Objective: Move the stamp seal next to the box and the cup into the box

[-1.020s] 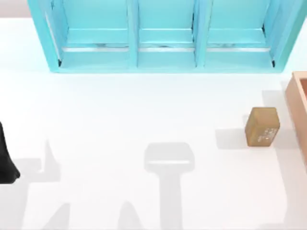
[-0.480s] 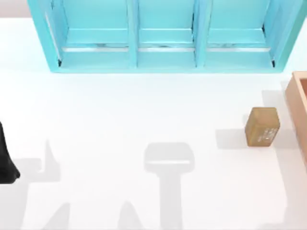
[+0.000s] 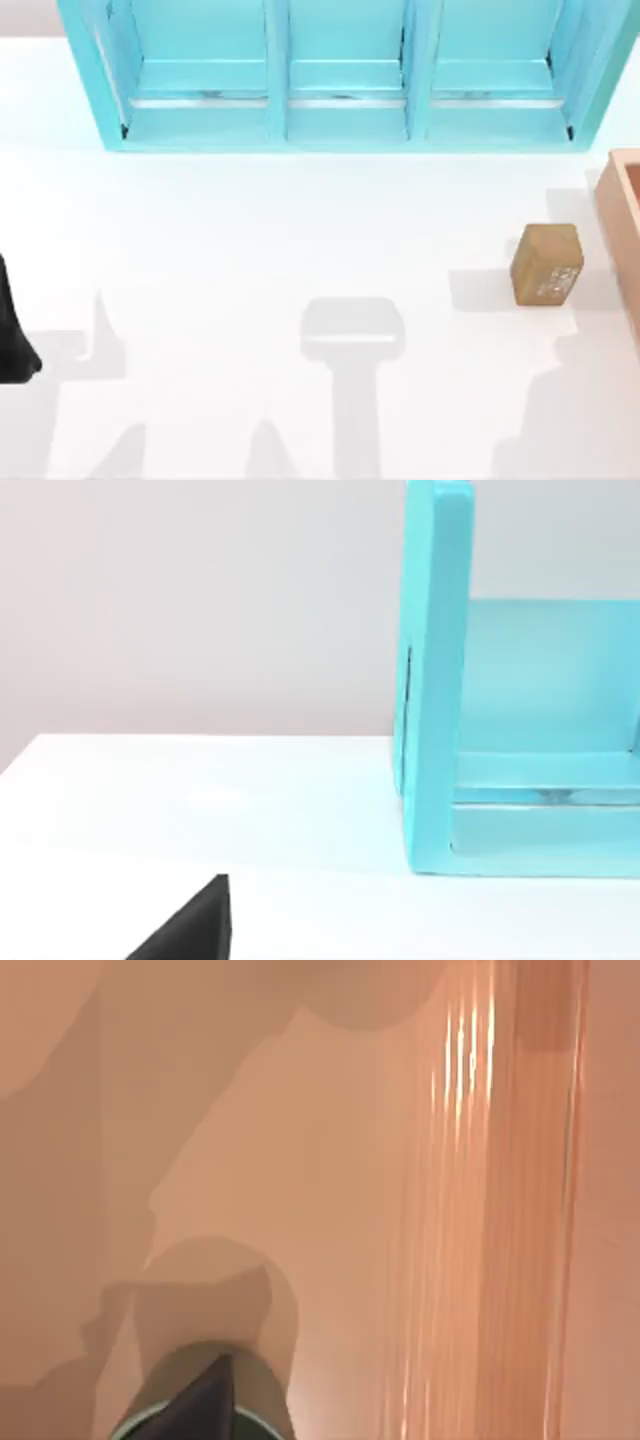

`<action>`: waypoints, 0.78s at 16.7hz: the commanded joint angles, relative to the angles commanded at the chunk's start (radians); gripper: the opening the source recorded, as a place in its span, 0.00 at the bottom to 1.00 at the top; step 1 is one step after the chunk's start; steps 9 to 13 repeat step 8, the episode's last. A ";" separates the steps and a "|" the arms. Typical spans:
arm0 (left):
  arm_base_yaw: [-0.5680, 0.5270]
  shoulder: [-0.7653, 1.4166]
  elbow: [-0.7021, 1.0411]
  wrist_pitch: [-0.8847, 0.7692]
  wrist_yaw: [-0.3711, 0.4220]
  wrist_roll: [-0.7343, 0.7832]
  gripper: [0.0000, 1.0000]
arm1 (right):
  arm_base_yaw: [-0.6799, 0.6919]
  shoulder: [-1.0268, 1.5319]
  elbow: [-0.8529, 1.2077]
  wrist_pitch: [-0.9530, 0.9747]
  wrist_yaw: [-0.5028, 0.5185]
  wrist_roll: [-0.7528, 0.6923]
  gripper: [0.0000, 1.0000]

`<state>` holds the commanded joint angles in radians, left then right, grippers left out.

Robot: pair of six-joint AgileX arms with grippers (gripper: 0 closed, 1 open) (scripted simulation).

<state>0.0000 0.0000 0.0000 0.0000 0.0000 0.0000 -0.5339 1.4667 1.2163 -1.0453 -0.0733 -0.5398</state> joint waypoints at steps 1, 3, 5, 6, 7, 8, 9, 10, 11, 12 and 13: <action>0.000 0.000 0.000 0.000 0.000 0.000 1.00 | 0.003 -0.005 0.023 -0.049 0.005 0.004 1.00; 0.000 0.000 0.000 0.000 0.000 0.000 1.00 | 0.006 -0.011 0.041 -0.158 0.024 0.011 1.00; 0.000 0.000 0.000 0.000 0.000 0.000 1.00 | 0.014 -0.017 0.023 -0.239 0.056 0.020 1.00; 0.000 0.000 0.000 0.000 0.000 0.000 1.00 | 0.019 -0.022 0.013 -0.264 0.075 0.024 1.00; 0.000 0.000 0.000 0.000 0.000 0.000 1.00 | 0.025 -0.028 0.007 -0.279 0.089 0.028 1.00; 0.000 0.000 0.000 0.000 0.000 0.000 1.00 | 0.026 -0.030 0.006 -0.283 0.092 0.028 1.00; 0.000 0.000 0.000 0.000 0.000 0.000 1.00 | 0.026 -0.030 0.006 -0.283 0.092 0.028 1.00; 0.000 0.000 0.000 0.000 0.000 0.000 1.00 | 0.026 -0.030 0.006 -0.283 0.092 0.028 1.00; 0.000 0.000 0.000 0.000 0.000 0.000 1.00 | 0.026 -0.030 0.006 -0.283 0.092 0.028 1.00; 0.000 0.000 0.000 0.000 0.000 0.000 1.00 | 0.026 -0.030 0.006 -0.283 0.092 0.028 1.00; 0.000 0.000 0.000 0.000 0.000 0.000 1.00 | 0.026 -0.030 0.006 -0.283 0.092 0.028 1.00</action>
